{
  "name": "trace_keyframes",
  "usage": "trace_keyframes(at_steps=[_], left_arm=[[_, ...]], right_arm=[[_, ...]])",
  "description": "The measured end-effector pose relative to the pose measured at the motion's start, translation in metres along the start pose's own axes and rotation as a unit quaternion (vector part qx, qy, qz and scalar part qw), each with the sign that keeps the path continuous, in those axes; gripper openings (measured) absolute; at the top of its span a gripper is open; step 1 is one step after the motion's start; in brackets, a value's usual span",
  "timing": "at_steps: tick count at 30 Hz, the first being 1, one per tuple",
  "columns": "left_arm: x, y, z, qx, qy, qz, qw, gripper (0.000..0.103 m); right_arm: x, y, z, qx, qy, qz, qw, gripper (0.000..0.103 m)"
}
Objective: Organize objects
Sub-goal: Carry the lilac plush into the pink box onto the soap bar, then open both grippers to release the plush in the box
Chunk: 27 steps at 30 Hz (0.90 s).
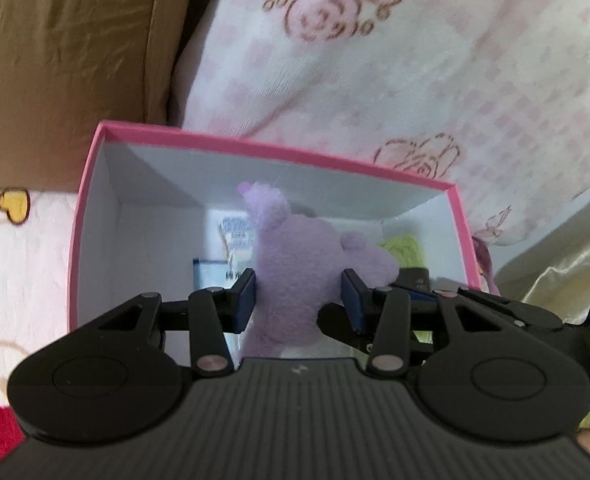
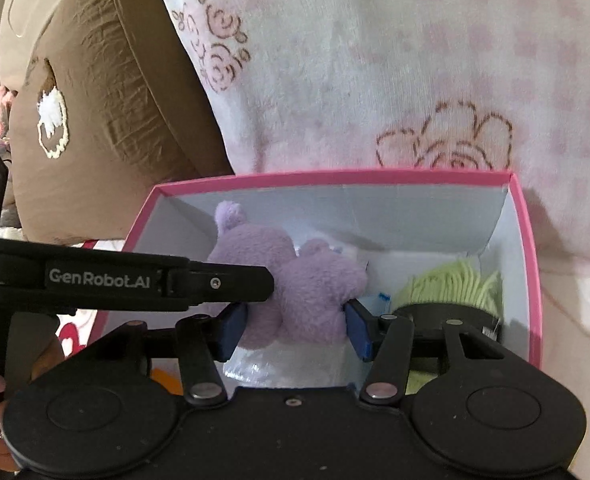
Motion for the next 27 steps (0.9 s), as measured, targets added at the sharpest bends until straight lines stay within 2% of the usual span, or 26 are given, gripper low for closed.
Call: trace_keyframes(at_steps=[5, 11, 12, 16, 18, 20, 24, 27], left_arm=[[-0.003, -0.017, -0.01, -0.02, 0.009, 0.002, 0.9998, 0.044], [0.004, -0.028, -0.001, -0.012, 0.014, -0.017, 0.9997, 0.046], [0.004, -0.029, 0.0, -0.008, 0.018, -0.02, 0.9996, 0.049], [0.004, -0.03, 0.011, 0.021, 0.043, -0.034, 0.9983, 0.055], [0.005, -0.031, 0.019, 0.033, 0.048, -0.044, 0.9974, 0.057], [0.005, -0.033, 0.027, 0.037, 0.048, -0.044, 0.9972, 0.057], [0.006, -0.037, 0.05, 0.052, 0.049, -0.054, 0.996, 0.057], [0.008, -0.042, 0.072, 0.054, 0.029, -0.056, 0.9966, 0.061]], right_arm=[[0.002, -0.019, -0.006, -0.018, -0.001, -0.006, 1.0, 0.058], [-0.002, -0.028, -0.002, -0.019, 0.013, -0.018, 1.0, 0.058], [-0.002, -0.029, -0.002, -0.017, 0.016, -0.02, 1.0, 0.059], [0.001, -0.034, 0.003, 0.008, 0.001, -0.014, 1.0, 0.061], [0.002, -0.034, 0.009, 0.025, -0.027, 0.009, 0.999, 0.061], [0.004, -0.034, 0.02, 0.043, -0.046, 0.023, 0.998, 0.061], [0.001, -0.036, 0.048, 0.072, -0.043, 0.037, 0.996, 0.061], [-0.006, -0.038, 0.07, 0.087, -0.047, 0.054, 0.994, 0.061]])
Point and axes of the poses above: each gripper's, at about its wrist camera, not at the fingertips, and z roughly against the way its jaws point, x to its right, y to its top, the point moved 8 cm from there along -z, roughly the way its jaws point, and after that the axes turned 2 degrees about z, right-handed, at the moved point
